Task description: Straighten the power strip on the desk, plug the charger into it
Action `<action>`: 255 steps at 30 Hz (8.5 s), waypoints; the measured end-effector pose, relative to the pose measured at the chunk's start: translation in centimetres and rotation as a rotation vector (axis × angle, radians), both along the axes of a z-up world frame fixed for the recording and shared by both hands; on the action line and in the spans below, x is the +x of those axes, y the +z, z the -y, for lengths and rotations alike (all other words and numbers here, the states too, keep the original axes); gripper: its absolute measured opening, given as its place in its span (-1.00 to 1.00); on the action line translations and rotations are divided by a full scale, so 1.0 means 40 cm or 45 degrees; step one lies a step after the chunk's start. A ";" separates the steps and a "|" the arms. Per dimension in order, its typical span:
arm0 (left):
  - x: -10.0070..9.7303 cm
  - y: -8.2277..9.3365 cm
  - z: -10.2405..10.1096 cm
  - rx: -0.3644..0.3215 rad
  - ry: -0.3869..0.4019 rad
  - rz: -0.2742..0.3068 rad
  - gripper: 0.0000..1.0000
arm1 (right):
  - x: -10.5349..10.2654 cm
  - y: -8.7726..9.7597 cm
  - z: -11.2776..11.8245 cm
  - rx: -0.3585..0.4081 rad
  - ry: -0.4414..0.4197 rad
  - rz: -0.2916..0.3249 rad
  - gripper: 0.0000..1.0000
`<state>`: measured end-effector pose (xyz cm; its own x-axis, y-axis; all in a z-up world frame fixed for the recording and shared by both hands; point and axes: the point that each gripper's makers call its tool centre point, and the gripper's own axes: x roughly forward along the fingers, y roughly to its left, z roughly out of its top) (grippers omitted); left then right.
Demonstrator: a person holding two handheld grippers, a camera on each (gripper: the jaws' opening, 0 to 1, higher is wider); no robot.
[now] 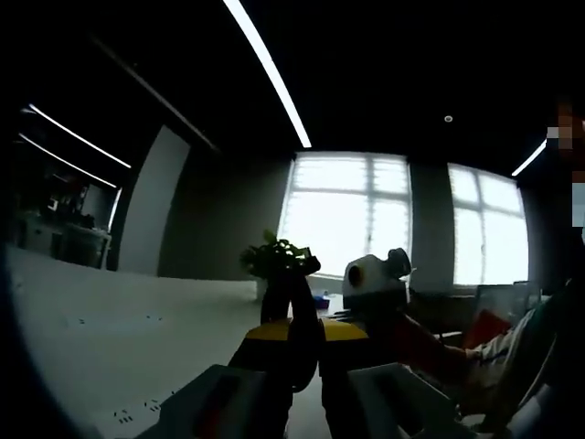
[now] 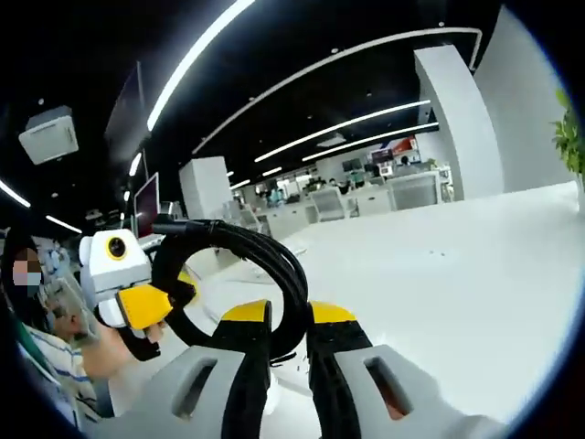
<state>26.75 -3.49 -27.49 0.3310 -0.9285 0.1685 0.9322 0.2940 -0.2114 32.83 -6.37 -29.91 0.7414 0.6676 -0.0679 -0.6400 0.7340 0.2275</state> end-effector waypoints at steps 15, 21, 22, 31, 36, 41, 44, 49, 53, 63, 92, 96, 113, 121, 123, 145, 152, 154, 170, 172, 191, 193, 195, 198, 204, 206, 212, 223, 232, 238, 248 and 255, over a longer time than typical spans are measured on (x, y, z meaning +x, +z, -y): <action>-0.034 0.012 0.033 -0.005 -0.009 0.186 -0.82 | -0.009 0.069 0.002 0.048 0.100 0.114 -0.87; -0.035 0.047 0.032 -0.019 0.023 0.313 -0.77 | -0.004 0.115 0.001 0.164 0.214 0.197 -0.87; -0.035 0.048 0.032 -0.017 0.023 0.318 -0.77 | -0.004 0.117 0.002 0.173 0.220 0.197 -0.87; -0.001 0.030 -0.012 0.108 0.041 0.405 -0.57 | 0.025 0.159 0.048 0.325 0.323 0.182 -0.87; 0.043 -0.011 -0.020 0.187 0.025 0.381 -0.51 | 0.032 0.162 0.042 0.363 0.403 0.123 -0.87; 0.084 -0.099 0.008 0.310 -0.051 0.308 -0.40 | 0.031 0.164 0.015 0.417 0.514 0.083 -0.87; 0.085 -0.114 0.018 0.311 -0.098 0.279 -0.36 | 0.035 0.165 0.010 0.430 0.541 0.071 -0.87; 0.090 -0.132 0.039 0.338 -0.160 0.274 -0.30 | 0.038 0.169 0.001 0.441 0.590 0.055 -0.87; 0.089 -0.150 0.064 0.376 -0.227 0.294 -0.30 | 0.032 0.170 -0.014 0.423 0.620 0.050 -0.86; 0.123 -0.182 0.098 0.440 -0.199 0.249 -0.41 | 0.053 0.161 -0.034 0.376 0.639 0.059 -0.86; 0.217 -0.257 0.117 0.507 -0.015 0.010 -0.43 | 0.182 0.101 0.023 0.391 0.331 0.115 -0.85; 0.217 -0.258 0.115 0.489 0.007 0.009 -0.43 | 0.179 0.099 0.018 0.404 0.337 0.115 -0.85; 0.203 -0.262 0.110 0.478 0.185 0.165 -0.43 | 0.141 0.097 -0.001 0.428 0.399 0.105 -0.84; 0.209 -0.280 0.113 0.536 0.215 0.221 -0.44 | 0.135 0.081 0.003 0.395 0.385 0.076 -0.81; 0.210 -0.278 0.111 0.543 0.212 0.225 -0.44 | 0.131 0.081 0.005 0.399 0.394 0.085 -0.81; 0.210 -0.283 0.107 0.542 0.196 0.224 -0.49 | 0.078 0.053 0.033 0.190 0.425 0.174 -0.65; 0.205 -0.282 0.105 0.538 0.187 0.226 -0.49 | 0.061 0.023 0.041 0.118 0.414 0.200 -0.63; 0.204 -0.282 0.103 0.538 0.180 0.227 -0.49 | 0.060 0.014 0.044 0.096 0.419 0.191 -0.58; 0.207 -0.277 0.088 0.561 0.125 0.237 -0.50 | 0.066 -0.056 0.008 -0.278 0.643 0.128 -0.54; 0.205 -0.278 0.089 0.557 0.121 0.230 -0.50 | 0.065 -0.057 0.003 -0.315 0.668 0.111 -0.54; 0.198 -0.282 0.097 0.590 0.130 0.229 -0.49 | 0.043 -0.129 -0.036 -0.878 0.728 0.060 -0.63; 0.195 -0.283 0.099 0.600 0.149 0.244 -0.49 | 0.046 -0.133 -0.030 -0.923 0.715 0.057 -0.67; 0.196 -0.283 0.098 0.604 0.164 0.246 -0.48 | 0.059 -0.143 -0.015 -1.037 0.679 0.099 -0.73; 0.191 -0.286 0.095 0.593 0.143 0.225 -0.48 | 0.049 -0.155 -0.027 -0.978 0.693 0.072 -0.74; 0.180 -0.288 0.058 0.603 0.133 0.203 -0.57 | 0.059 -0.160 -0.027 -0.924 0.677 0.028 -0.75; 0.169 -0.290 0.019 0.611 0.142 0.196 -0.61 | 0.064 -0.157 -0.026 -0.912 0.674 0.016 -0.75; 0.176 -0.264 -0.120 0.601 0.262 0.211 -0.61 | 0.069 -0.153 -0.024 -0.883 0.664 -0.017 -0.76; 0.202 -0.240 -0.275 0.553 0.492 0.196 -0.61 | 0.079 -0.144 -0.015 -0.884 0.640 -0.077 -0.76; 0.196 -0.229 -0.279 0.495 0.488 0.157 -0.61 | 0.083 -0.138 -0.021 -0.923 0.622 -0.116 -0.77; 0.186 -0.224 -0.275 0.487 0.476 0.160 -0.61 | 0.080 -0.136 -0.010 -0.906 0.634 -0.091 -0.80; 0.180 -0.215 -0.271 0.465 0.471 0.156 -0.61 | 0.073 -0.136 -0.026 -0.989 0.609 -0.046 -0.81; 0.181 -0.220 -0.271 0.452 0.469 0.131 -0.61 | 0.080 -0.135 -0.004 -0.810 0.624 -0.067 -0.82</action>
<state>33.98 7.34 -36.29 0.6451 -0.7591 -0.0868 0.7639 0.6435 0.0486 36.01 -6.22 -35.31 0.3592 0.7379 -0.5714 -0.9230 0.3712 -0.1010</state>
